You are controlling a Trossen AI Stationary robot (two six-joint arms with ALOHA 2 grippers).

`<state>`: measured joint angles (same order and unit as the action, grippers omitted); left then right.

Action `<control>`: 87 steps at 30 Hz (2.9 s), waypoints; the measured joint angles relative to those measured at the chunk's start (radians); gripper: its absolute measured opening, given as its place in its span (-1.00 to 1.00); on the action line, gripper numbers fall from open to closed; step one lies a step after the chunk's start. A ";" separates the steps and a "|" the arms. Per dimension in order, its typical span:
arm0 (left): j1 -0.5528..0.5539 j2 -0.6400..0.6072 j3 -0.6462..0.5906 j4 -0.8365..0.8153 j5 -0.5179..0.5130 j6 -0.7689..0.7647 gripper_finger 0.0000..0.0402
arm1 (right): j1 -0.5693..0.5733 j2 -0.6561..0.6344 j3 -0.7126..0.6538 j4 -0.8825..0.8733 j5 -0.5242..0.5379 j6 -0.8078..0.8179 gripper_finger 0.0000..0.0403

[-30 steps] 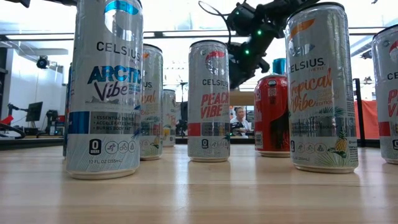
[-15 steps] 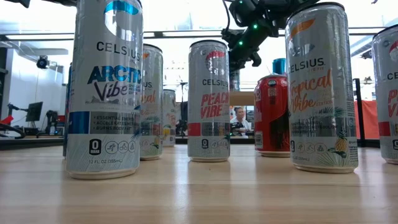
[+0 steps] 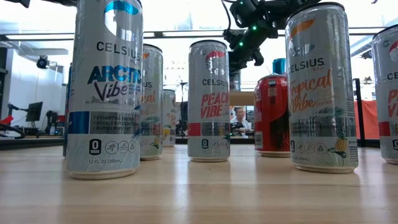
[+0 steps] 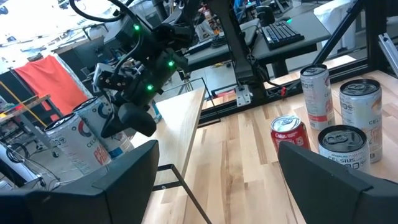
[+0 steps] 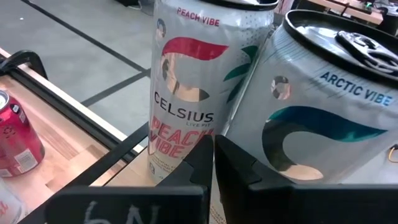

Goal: Place canned beverage on shelf
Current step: Put the top white blue soda can on the shelf, then put the top red black soda can on the shelf

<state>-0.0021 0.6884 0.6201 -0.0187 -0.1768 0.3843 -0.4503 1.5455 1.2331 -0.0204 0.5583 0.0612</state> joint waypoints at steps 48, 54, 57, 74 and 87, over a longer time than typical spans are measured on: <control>0.000 0.354 0.286 -0.741 0.000 -0.541 0.56 | 0.568 -0.106 0.002 -0.371 -0.009 0.071 -0.95; 0.000 0.394 0.319 -0.876 0.000 -0.581 0.56 | 0.571 -0.106 0.002 -0.369 -0.008 0.071 -0.95; 0.000 0.400 0.319 -0.904 0.001 -0.581 0.56 | 0.571 -0.106 0.002 -0.367 -0.008 0.071 -0.95; 0.003 0.394 0.308 -0.977 -0.125 -0.542 0.56 | 0.571 -0.106 0.002 -0.364 -0.008 0.086 -0.95; 0.006 0.394 0.298 -0.951 -0.130 -0.552 0.56 | 0.571 -0.106 0.002 -0.364 -0.008 0.086 -0.95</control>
<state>0.0036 1.0828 0.9180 -0.9701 -0.3065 -0.1673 0.1203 1.4399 1.2346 -0.3847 0.5503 0.1470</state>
